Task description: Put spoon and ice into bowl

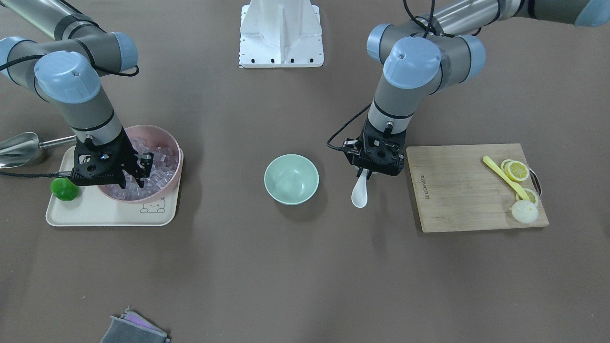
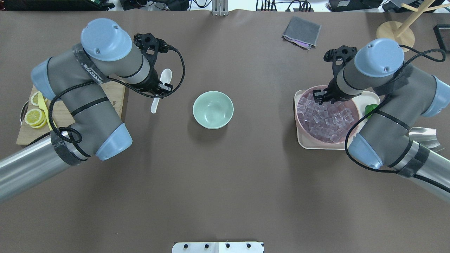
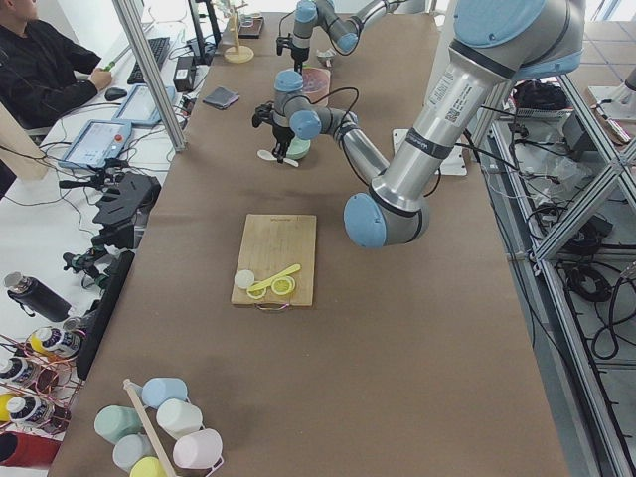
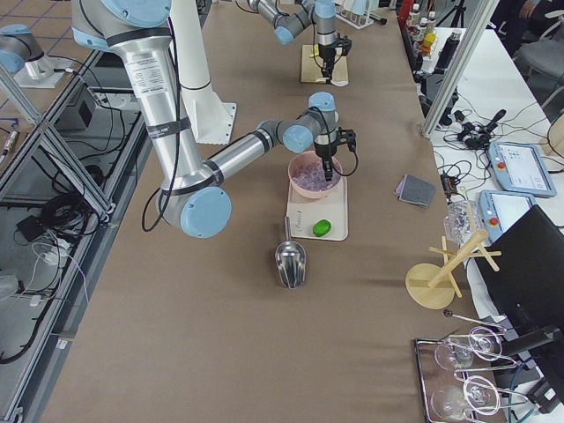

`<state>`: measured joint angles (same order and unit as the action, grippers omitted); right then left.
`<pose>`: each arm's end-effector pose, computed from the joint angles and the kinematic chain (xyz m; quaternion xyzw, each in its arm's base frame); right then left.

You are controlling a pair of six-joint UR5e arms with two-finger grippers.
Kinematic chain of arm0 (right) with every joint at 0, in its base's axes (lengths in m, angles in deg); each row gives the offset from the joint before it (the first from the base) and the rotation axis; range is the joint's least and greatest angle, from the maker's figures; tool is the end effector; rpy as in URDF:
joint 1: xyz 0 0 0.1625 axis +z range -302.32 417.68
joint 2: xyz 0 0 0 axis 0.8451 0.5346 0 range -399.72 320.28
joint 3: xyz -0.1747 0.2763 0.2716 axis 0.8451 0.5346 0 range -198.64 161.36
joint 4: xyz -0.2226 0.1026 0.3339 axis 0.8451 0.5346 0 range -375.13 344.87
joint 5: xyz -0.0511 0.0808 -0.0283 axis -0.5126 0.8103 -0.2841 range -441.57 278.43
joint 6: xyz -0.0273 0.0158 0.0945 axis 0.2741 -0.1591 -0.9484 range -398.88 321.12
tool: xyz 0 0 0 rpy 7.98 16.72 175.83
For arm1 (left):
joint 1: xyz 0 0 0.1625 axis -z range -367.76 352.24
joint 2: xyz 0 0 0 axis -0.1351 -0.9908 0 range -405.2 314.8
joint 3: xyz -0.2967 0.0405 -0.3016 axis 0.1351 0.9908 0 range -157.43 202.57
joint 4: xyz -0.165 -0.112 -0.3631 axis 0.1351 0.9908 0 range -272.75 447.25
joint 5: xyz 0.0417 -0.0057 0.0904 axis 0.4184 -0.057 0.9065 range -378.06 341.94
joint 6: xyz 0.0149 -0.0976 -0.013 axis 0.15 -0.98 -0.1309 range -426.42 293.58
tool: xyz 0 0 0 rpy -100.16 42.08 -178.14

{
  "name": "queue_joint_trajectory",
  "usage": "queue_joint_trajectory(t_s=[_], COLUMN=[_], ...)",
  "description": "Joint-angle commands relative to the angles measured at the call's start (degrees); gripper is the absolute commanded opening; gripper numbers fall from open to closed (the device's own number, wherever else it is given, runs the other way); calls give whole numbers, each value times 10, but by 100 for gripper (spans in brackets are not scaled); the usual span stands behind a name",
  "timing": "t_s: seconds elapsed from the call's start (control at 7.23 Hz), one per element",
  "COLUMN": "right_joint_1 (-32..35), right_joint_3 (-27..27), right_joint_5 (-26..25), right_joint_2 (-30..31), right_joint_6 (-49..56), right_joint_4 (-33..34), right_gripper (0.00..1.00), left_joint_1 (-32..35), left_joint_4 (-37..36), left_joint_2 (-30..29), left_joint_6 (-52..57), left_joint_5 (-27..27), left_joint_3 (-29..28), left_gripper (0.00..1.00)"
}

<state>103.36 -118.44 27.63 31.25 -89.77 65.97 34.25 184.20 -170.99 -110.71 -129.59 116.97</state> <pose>-0.3603 -0.5127 0.3887 0.0984 -0.3418 -0.0004 0.9346 0.4435 -0.5296 0.2441 0.1487 0.4018 0.1037 0.8976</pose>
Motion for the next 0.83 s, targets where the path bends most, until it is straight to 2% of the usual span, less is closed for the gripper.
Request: queue_joint_trajectory(t_s=[0.0, 0.28, 0.55, 0.69], right_joint_1=[-2, 0, -1, -1], right_joint_3=[4, -2, -2, -1], right_joint_5=[-2, -1, -3, -4], right_joint_2=[0, 0, 1, 2], right_joint_6=[0, -1, -4, -5], right_joint_4=[-2, -2, -2, -2], right_gripper=[48, 47, 15, 9], left_joint_1=[0, 0, 0, 0], left_joint_4=[0, 0, 0, 0], left_joint_2=[-1, -4, -6, -9], left_joint_6=[0, 0, 0, -1], left_joint_5=[0, 0, 0, 0], left_joint_3=[0, -4, -4, -4], left_gripper=[0, 0, 0, 0])
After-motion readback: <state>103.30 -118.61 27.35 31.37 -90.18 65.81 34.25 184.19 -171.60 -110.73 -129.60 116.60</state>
